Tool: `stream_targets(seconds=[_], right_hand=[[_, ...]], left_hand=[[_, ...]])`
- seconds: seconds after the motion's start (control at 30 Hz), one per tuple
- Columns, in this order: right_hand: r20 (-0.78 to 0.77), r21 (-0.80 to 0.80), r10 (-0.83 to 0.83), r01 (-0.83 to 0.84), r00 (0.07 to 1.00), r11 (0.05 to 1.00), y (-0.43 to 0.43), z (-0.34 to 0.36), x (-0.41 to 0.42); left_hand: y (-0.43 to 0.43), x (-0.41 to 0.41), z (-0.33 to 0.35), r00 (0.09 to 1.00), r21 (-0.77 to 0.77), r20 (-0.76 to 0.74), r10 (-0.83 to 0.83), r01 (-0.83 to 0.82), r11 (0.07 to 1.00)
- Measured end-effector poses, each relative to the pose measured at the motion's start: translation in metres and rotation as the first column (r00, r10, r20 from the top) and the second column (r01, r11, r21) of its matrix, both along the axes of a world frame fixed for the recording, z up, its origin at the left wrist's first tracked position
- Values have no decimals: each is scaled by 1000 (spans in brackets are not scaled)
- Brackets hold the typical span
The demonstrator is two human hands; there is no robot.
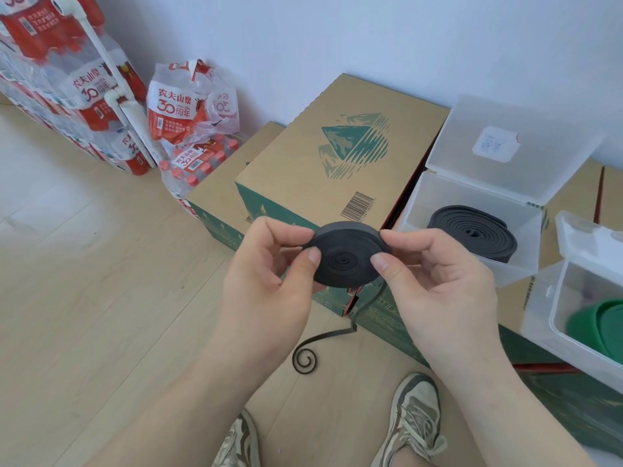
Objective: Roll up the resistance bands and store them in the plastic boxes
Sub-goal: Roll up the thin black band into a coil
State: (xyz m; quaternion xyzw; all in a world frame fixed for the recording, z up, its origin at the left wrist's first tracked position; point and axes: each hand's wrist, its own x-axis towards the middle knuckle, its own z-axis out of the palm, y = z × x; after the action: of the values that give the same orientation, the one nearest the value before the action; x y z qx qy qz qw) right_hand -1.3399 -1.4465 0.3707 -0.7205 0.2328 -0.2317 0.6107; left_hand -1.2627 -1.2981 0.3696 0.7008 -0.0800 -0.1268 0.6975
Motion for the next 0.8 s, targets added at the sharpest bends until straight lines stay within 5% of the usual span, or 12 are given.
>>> stream_targets(seconds=[0.17,0.33,0.43,0.67,0.8], right_hand=[[-2,-178,-4,3,1000,984,-2,-10,-1],[57,-383,88,-59,994,922,1,-14,0],[71,-368,96,-63,993,928,1,-13,-1],[34,-27,0,1,999,1000,-3,-4,0],[18,-69,-10,11,1000,998,-5,-6,0]], left_hand=[[2,0,-5,981,345,155,-116,56,937],[4,-5,-5,836,422,459,-301,93,902],[5,-4,-5,891,364,386,-241,93,927],[4,2,-2,988,88,136,-78,67,994],[4,0,-2,973,193,137,-185,157,969]])
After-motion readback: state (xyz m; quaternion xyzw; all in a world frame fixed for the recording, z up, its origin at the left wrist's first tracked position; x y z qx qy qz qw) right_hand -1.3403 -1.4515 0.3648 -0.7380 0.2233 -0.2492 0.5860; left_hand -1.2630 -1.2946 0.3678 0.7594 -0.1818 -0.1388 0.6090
